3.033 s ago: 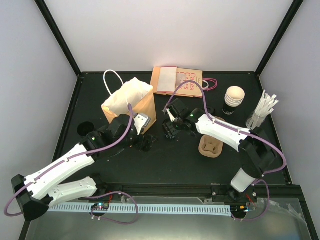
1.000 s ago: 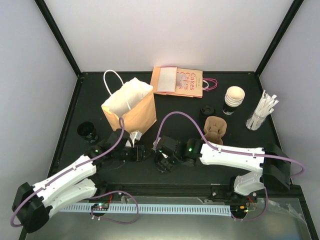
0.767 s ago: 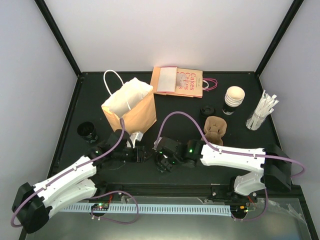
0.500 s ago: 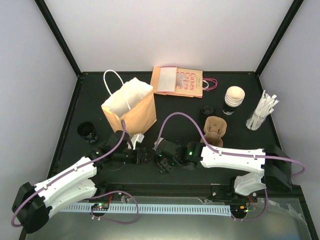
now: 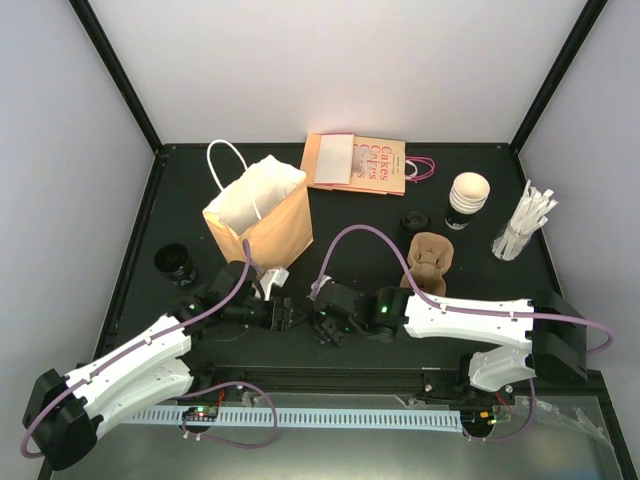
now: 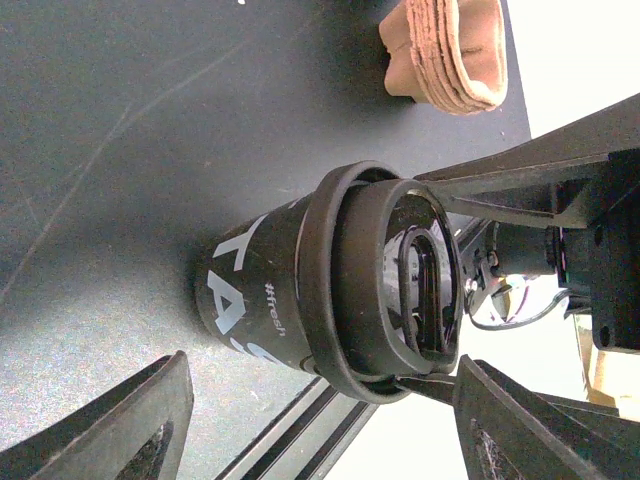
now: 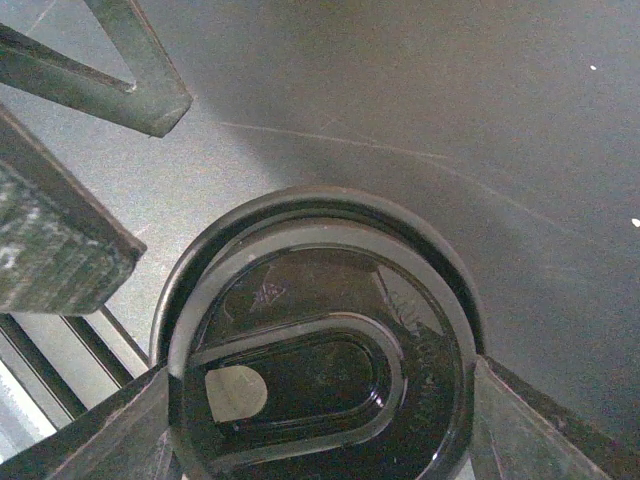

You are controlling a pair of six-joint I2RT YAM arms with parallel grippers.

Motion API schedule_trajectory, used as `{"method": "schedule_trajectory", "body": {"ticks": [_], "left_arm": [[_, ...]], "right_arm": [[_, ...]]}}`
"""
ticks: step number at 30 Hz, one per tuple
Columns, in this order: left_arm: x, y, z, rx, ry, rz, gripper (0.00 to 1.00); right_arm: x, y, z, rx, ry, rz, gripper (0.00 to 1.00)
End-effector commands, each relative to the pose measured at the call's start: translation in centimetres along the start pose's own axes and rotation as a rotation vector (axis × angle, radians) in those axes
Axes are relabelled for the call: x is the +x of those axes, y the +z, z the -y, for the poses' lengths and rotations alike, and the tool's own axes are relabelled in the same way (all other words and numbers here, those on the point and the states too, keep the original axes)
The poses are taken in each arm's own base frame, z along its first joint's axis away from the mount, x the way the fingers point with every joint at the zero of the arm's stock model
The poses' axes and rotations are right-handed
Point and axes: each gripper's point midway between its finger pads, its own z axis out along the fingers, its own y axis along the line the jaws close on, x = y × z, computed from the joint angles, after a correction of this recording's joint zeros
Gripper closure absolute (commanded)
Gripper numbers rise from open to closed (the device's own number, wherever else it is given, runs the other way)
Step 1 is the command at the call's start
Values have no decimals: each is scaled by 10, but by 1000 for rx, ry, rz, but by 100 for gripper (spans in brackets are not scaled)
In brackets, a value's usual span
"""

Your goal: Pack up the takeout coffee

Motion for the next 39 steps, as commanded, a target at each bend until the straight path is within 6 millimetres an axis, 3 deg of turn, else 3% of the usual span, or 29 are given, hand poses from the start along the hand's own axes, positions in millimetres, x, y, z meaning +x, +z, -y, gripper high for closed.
{"method": "schedule_trajectory", "body": {"ticks": [1, 8, 21, 33, 39], "left_arm": [[-7, -5, 16, 53, 48, 10, 26], [-2, -3, 7, 52, 5, 26, 25], [10, 14, 3, 124, -40, -29, 48], [8, 21, -7, 90, -63, -21, 56], [15, 27, -30, -6, -136, -47, 59]], "right_arm": [[47, 15, 14, 60, -33, -185, 33], [45, 18, 13, 56, -42, -178, 33], [48, 21, 14, 65, -48, -185, 33], [50, 22, 12, 51, -62, -200, 33], [55, 25, 13, 57, -76, -221, 33]]}}
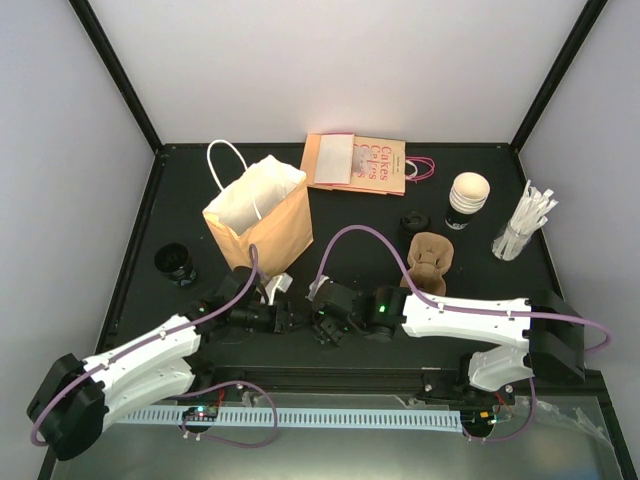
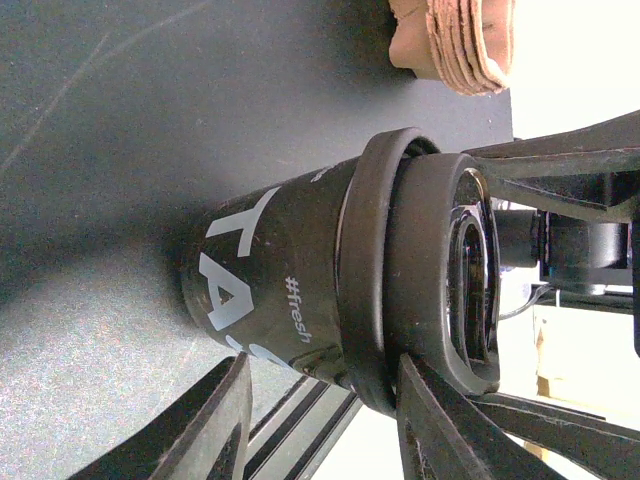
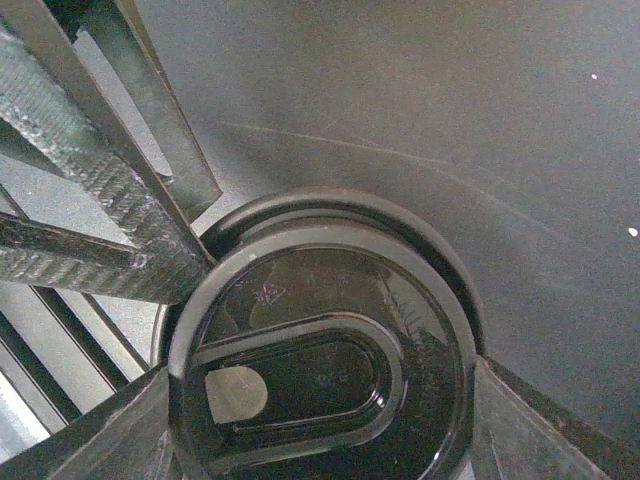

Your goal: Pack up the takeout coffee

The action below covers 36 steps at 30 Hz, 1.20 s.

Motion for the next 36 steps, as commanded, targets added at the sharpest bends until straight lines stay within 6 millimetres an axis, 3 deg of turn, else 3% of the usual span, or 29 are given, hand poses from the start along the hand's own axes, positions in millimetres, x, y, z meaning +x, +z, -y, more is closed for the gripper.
{"method": "schedule_trajectory", "body": {"ticks": [1, 12, 32, 36], "left_arm": [[0, 4, -20, -78, -64, 7, 60], [19, 10, -51, -184, -184, -58, 66], [59, 22, -84, -165, -389, -122, 72], [58, 18, -86, -183, -390, -96, 73]], "right_arm": [[58, 23, 13, 52, -52, -219, 33], [68, 32, 10, 41, -67, -268, 34], [95, 45, -1, -26, -88, -390, 34], [98, 48, -2, -32, -92, -406, 35]]}}
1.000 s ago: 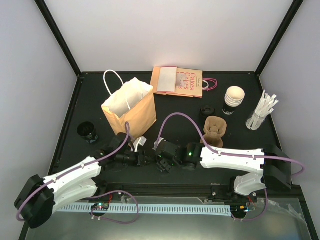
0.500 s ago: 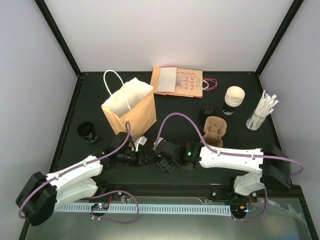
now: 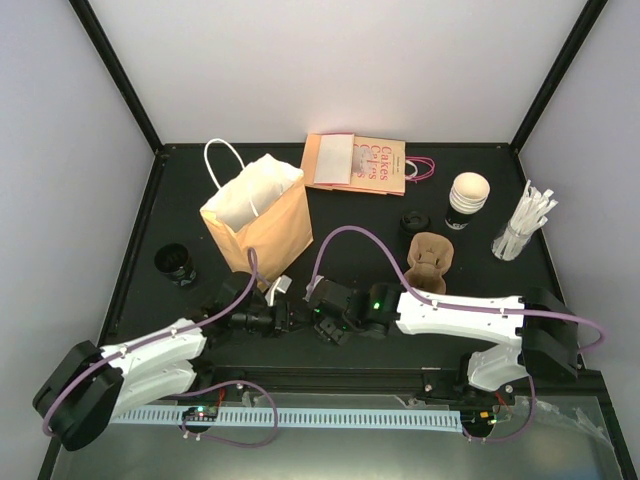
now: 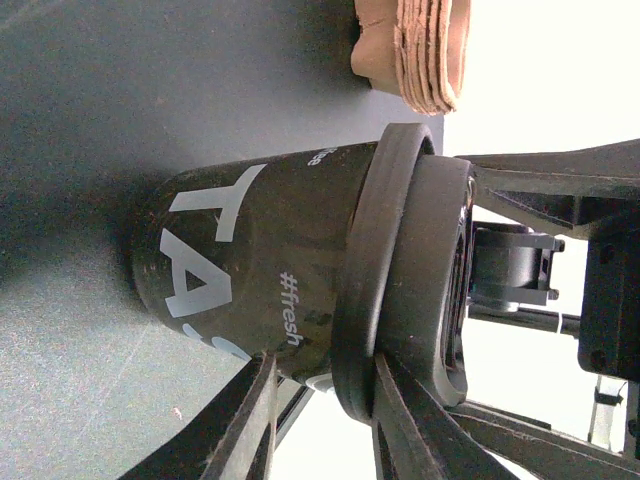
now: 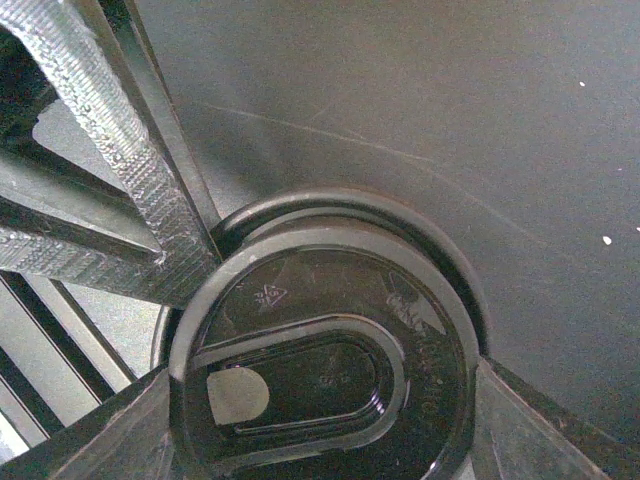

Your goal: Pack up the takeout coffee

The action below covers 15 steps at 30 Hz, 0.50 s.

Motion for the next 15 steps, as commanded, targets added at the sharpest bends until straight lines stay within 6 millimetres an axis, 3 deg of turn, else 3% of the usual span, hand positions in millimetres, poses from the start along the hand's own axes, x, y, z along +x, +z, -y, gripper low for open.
{"method": "schedule_trajectory", "body": {"ticks": [1, 8, 15], "left_arm": [[34, -7, -87, -310, -211, -20, 73], [30, -4, -83, -314, -184, -38, 73], [-3, -18, -47, -273, -84, 52, 71]], "right_arm": [[90, 47, -14, -73, -26, -351, 35], [91, 49, -14, -73, -36, -362, 35], [92, 48, -13, -73, -35, -355, 35]]}}
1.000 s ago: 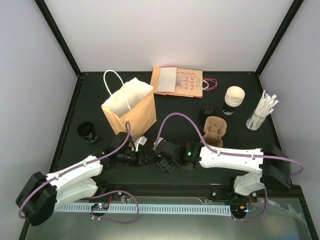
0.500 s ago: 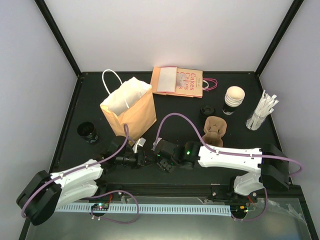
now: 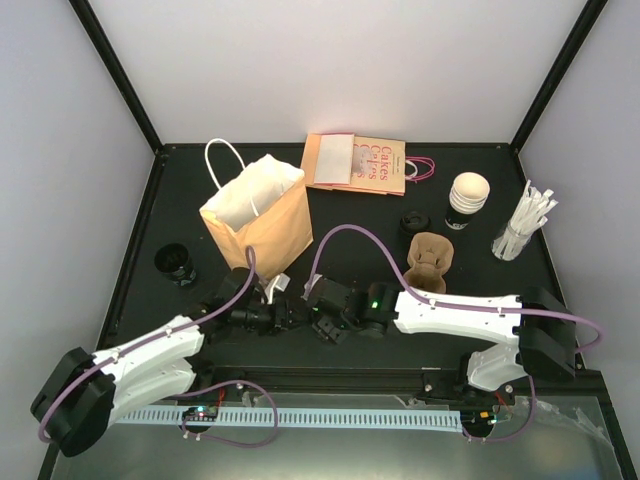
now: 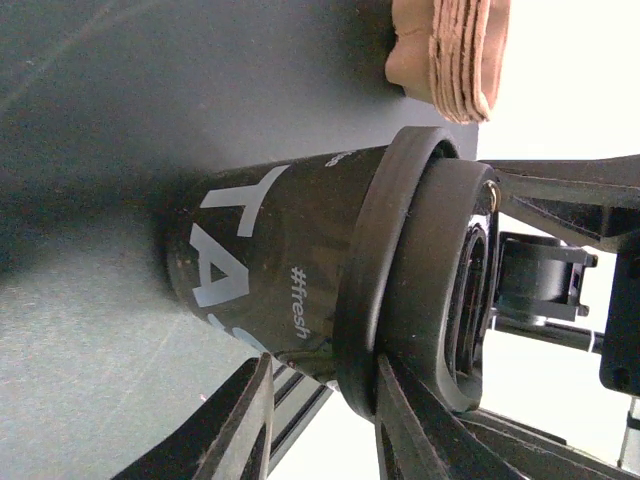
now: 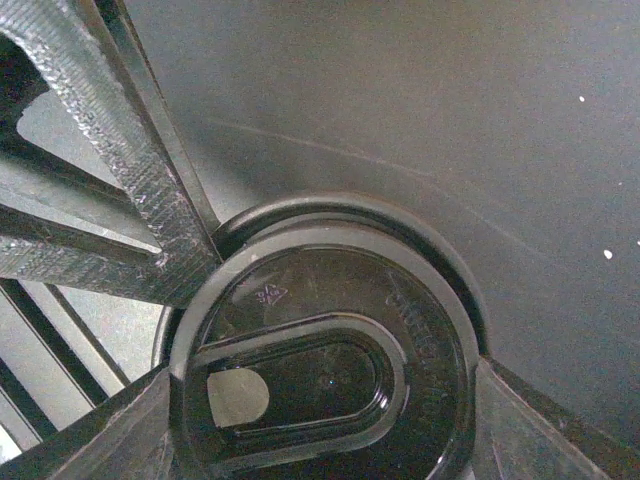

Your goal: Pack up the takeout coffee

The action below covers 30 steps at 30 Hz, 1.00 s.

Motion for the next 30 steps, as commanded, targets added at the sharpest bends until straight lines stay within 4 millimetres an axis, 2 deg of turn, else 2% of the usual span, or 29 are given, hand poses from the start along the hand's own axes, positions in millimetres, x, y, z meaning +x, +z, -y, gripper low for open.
{"method": "schedule_trajectory", "body": {"ticks": [1, 5, 11, 14, 17, 20, 30], "left_arm": [[-3, -14, -46, -203, -75, 45, 70], [-23, -26, -31, -142, -45, 103, 68], [-38, -30, -3, -66, 65, 110, 60], [-41, -32, 6, -33, 112, 133, 57], [-41, -32, 16, 25, 142, 131, 59], [-40, -29, 16, 35, 146, 113, 64], [-40, -31, 30, 96, 177, 116, 63]], "right_arm": [[94, 47, -13, -71, -31, -355, 35], [93, 47, -13, -74, -33, -351, 35], [93, 48, -13, -73, -35, -351, 35], [91, 48, -16, -87, -34, -342, 35], [88, 47, -17, -91, -31, -329, 35], [87, 47, -17, -90, -33, -328, 35], [98, 30, -9, -73, 33, -339, 35]]}}
